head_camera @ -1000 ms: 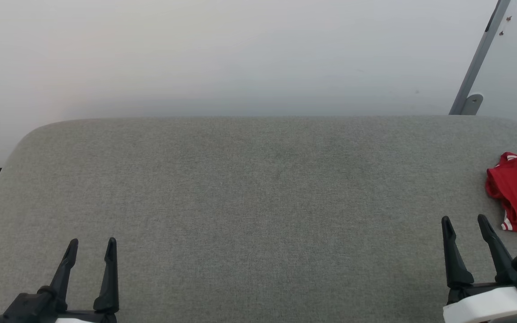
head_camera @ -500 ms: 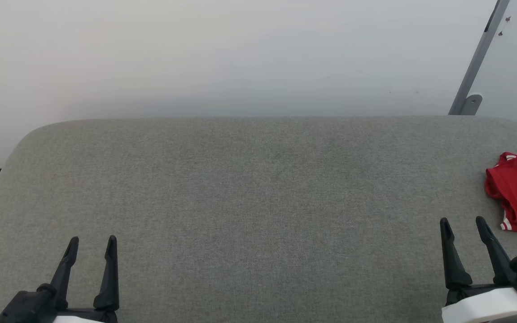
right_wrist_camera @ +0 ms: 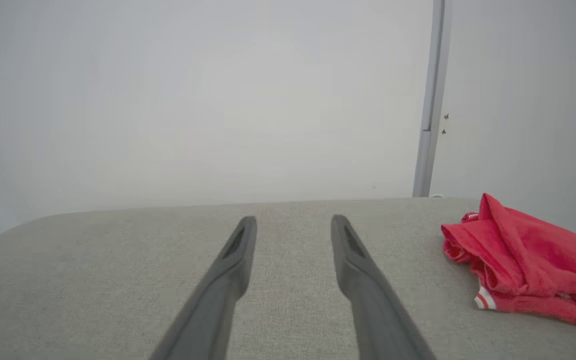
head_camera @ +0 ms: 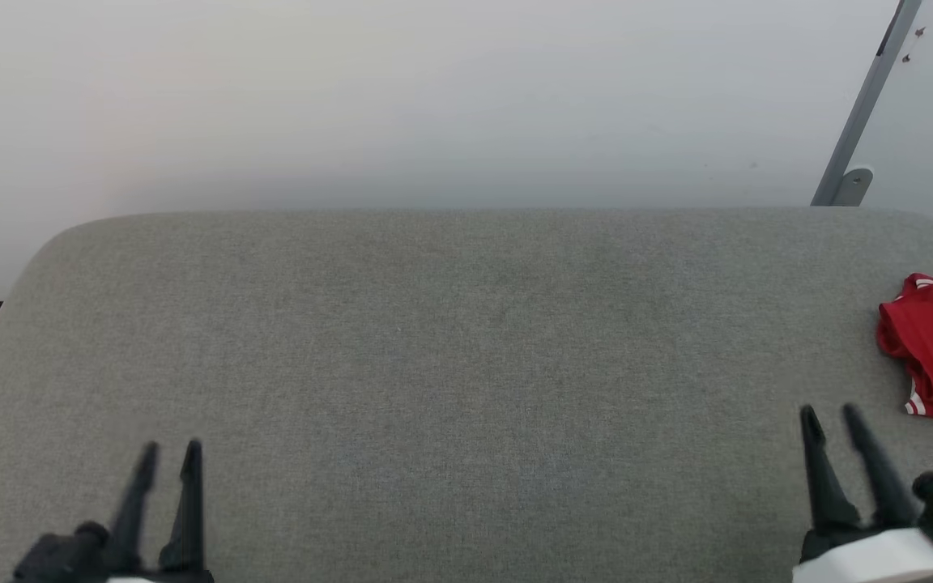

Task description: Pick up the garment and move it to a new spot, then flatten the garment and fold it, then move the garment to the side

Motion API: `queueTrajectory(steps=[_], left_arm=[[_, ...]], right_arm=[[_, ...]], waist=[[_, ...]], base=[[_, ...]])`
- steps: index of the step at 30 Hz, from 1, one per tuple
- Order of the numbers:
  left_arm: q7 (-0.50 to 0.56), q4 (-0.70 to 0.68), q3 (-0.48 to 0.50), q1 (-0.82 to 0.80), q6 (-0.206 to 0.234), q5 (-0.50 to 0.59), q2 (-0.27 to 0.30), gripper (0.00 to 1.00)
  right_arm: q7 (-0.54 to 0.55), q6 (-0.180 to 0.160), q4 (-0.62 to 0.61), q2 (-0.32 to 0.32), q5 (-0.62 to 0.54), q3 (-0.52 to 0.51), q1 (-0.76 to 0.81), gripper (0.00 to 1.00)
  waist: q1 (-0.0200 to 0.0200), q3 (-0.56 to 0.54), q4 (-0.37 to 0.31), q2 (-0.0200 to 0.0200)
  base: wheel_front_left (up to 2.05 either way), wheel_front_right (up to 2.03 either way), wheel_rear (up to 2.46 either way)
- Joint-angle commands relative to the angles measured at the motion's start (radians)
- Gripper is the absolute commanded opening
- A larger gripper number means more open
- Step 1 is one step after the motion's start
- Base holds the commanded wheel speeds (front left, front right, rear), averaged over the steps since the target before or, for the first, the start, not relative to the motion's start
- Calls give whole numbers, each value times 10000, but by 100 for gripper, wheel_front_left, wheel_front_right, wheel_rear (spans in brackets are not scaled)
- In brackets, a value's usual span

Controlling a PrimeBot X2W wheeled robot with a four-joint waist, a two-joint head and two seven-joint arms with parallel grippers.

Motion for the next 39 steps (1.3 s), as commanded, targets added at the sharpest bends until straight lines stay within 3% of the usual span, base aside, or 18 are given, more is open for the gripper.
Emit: queueTrajectory(steps=[1, 39], left_arm=[[3, 83, -17, 49, 0, -4, -43, 0], [1543, 875, 287, -935, -8, -5532, -632, 0]], right_arm=[[4, 0, 78, 25, 6, 11, 49, 0], [1568, -1, 539, 519, 5508, -291, -656, 0]], waist=[[0, 1, 0, 0], [0, 189, -81, 0]], base=[[0, 0, 0], [0, 0, 0]])
